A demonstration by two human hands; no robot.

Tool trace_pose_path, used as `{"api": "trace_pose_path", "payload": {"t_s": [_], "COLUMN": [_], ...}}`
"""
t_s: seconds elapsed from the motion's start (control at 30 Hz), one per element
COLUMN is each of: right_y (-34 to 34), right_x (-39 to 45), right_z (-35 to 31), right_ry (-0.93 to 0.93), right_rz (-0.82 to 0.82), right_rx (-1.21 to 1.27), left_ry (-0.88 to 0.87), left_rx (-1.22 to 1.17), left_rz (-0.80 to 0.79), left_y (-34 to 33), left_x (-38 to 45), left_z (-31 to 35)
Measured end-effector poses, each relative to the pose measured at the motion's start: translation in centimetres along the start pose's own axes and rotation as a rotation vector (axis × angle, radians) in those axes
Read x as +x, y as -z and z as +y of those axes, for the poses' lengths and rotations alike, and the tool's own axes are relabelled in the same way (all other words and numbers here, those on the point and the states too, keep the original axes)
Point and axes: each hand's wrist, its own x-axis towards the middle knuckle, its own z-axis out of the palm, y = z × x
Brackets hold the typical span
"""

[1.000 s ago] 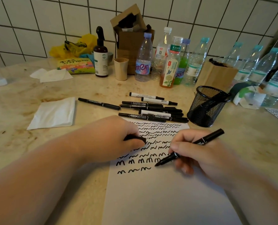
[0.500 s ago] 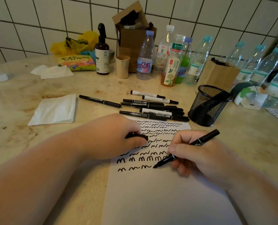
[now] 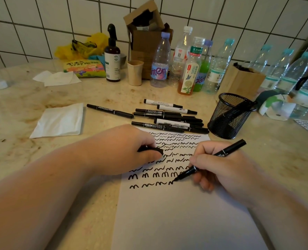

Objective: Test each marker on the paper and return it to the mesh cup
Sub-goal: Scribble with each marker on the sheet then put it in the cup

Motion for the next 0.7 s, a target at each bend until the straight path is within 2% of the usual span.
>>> {"api": "trace_pose_path", "payload": {"t_s": [0.2, 0.4, 0.5, 0.7], "right_y": [0.3, 0.8, 0.8, 1.3], "right_x": [-0.1, 0.1, 0.1, 0.3], "right_z": [0.2, -0.1, -0.4, 0.2], "right_ry": [-0.026, 0.151, 0.202, 0.199], "right_rz": [0.055, 0.218, 0.193, 0.083], "right_rx": [0.072, 0.049, 0.107, 0.377], "left_ry": [0.009, 0.008, 0.009, 0.017], "left_rx": [-0.026, -0.110, -0.139, -0.158], "left_rz": [-0.006, -0.009, 0.008, 0.013], "left_y": [0.0, -0.1, -0.1, -0.1], "left_x": [0.0, 0.1, 0.1, 0.0], "left_z": [-0.1, -0.1, 0.0, 0.2]}}
